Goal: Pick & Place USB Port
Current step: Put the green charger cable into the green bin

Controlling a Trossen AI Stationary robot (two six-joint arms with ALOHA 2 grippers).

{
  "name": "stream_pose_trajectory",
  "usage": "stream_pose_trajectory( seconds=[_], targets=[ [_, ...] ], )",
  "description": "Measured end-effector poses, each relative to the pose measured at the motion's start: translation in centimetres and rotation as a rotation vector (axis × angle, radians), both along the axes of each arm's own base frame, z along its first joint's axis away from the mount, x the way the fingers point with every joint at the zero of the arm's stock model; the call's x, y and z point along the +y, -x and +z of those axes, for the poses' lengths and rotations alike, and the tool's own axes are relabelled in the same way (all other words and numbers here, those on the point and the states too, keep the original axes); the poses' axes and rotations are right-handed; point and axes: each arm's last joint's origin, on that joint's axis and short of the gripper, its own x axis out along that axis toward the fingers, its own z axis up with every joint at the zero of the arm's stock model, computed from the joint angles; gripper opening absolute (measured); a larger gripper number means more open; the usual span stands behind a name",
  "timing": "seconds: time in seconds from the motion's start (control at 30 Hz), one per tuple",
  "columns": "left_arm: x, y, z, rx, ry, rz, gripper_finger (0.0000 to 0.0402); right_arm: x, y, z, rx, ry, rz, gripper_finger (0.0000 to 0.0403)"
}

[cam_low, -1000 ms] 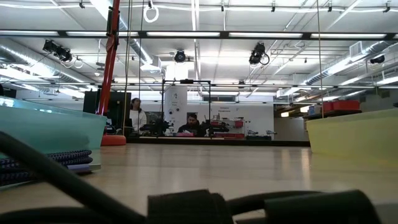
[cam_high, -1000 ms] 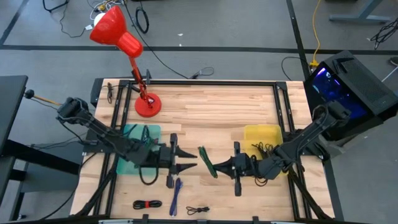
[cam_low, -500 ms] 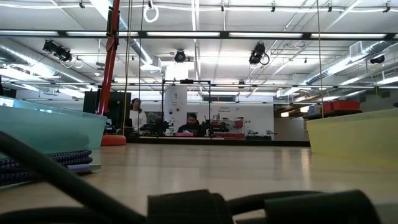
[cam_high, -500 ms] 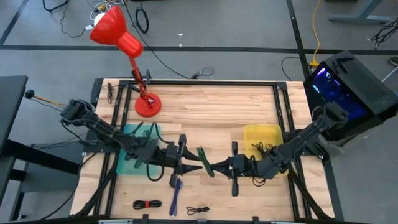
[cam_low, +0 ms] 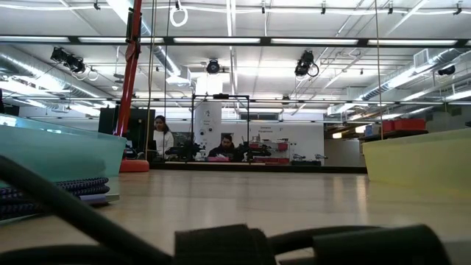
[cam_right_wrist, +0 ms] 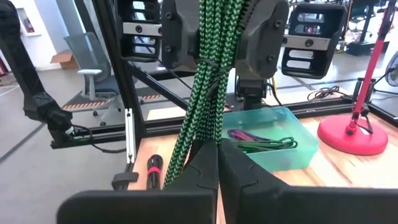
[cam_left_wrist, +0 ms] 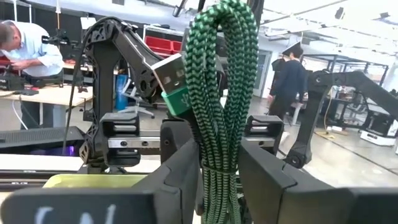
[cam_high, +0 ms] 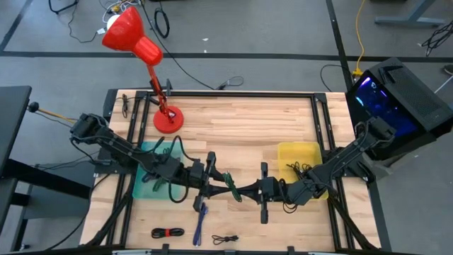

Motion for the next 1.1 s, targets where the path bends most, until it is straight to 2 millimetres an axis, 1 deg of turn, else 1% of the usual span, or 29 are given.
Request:
stream_pose_trajectory(
  seconds=[0.07, 0.23, 0.27, 0.5, 0.6, 0.7, 0.77, 0.87, 0.97, 1.1],
  targets=[
    [0.0, 0.0, 0.0, 0.0, 0.004, 0.003, 0.0094, 0.0, 0.0, 0.0, 0.0, -0.002, 0.003, 0.0],
    [0.2, -0.1, 0.0, -0.001, -0.003, 0.009, 0.0021, 0.0, -0.1, -0.1, 0.002, -0.01, 0.014, 0.0],
    [0.3, -0.1, 0.0, -0.001, -0.006, 0.011, 0.0016, 0.0, -0.2, -0.1, 0.003, -0.009, 0.014, 0.0],
    [0.3, -0.2, -0.3, 0.034, -0.002, 0.027, 0.0015, 0.0, -0.3, -0.6, 0.034, -0.014, 0.017, 0.0],
    [0.1, 0.0, -0.7, 0.083, -0.012, 0.063, 0.0015, -0.1, -0.2, -1.0, 0.068, -0.002, 0.02, 0.0],
    [-0.4, 0.6, -1.0, 0.156, -0.028, 0.111, 0.0015, -0.1, -0.1, -1.5, 0.116, 0.007, 0.02, 0.0],
    [-0.7, 1.4, -1.3, 0.23, -0.029, 0.147, 0.0015, -0.3, 0.0, -2.0, 0.158, 0.014, -0.01, 0.0003],
    [-1.5, 3.3, -1.5, 0.339, -0.023, 0.202, 0.0015, -0.5, 0.2, -2.6, 0.217, -0.016, -0.058, 0.0013],
    [-2.3, 6.2, -1.4, 0.434, -0.028, 0.265, 0.0015, -0.7, 0.6, -3.4, 0.285, -0.017, -0.068, 0.0024],
    [-3.0, 10.3, -1.0, 0.493, -0.003, 0.336, 0.0015, -0.8, 0.8, -3.8, 0.331, -0.047, -0.074, 0.0033]
  ],
)
